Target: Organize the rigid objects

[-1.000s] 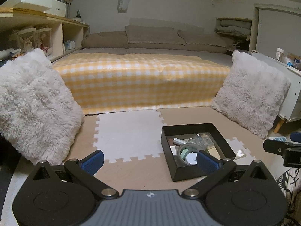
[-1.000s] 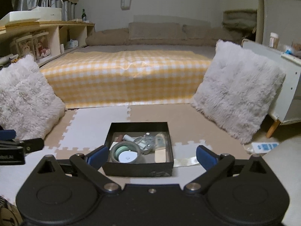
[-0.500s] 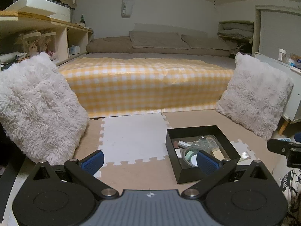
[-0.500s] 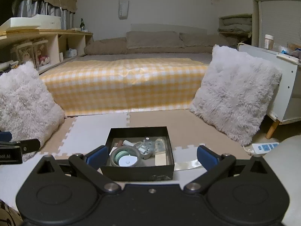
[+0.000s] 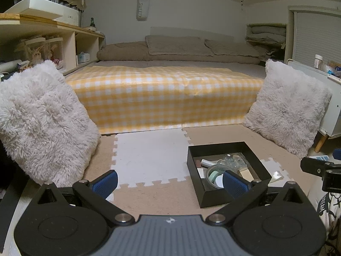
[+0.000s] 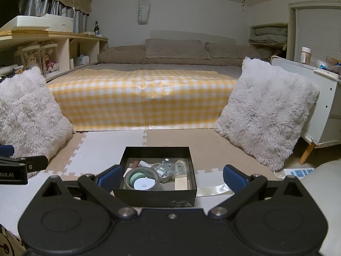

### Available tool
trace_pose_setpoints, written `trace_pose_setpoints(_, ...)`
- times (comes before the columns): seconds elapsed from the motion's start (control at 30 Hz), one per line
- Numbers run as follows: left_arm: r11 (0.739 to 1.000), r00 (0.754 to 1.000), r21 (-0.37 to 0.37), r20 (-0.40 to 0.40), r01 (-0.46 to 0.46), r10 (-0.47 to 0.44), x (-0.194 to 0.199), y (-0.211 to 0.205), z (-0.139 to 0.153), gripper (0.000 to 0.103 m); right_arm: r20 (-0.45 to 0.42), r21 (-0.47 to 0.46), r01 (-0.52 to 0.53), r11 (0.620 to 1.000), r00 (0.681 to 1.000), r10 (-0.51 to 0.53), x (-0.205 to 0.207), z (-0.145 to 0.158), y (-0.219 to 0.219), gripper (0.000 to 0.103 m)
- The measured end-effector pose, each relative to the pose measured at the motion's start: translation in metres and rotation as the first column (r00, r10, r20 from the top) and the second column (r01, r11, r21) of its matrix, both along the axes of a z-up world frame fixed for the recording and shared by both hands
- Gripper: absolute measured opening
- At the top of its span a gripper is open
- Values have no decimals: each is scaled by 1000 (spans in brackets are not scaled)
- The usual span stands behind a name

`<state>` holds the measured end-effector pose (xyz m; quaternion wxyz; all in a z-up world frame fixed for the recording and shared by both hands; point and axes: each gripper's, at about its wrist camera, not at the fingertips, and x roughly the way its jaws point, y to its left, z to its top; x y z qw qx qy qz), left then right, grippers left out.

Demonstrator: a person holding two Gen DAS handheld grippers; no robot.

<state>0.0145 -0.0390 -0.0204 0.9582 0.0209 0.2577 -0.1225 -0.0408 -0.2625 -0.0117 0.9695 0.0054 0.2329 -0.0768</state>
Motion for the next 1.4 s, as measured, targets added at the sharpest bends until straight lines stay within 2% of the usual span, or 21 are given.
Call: trace_pose_setpoints(1.4,1000,1000,2,-8,-15,15,1,5,-2,103,-1,10,-1,1000,1000,1,0,0,0,102)
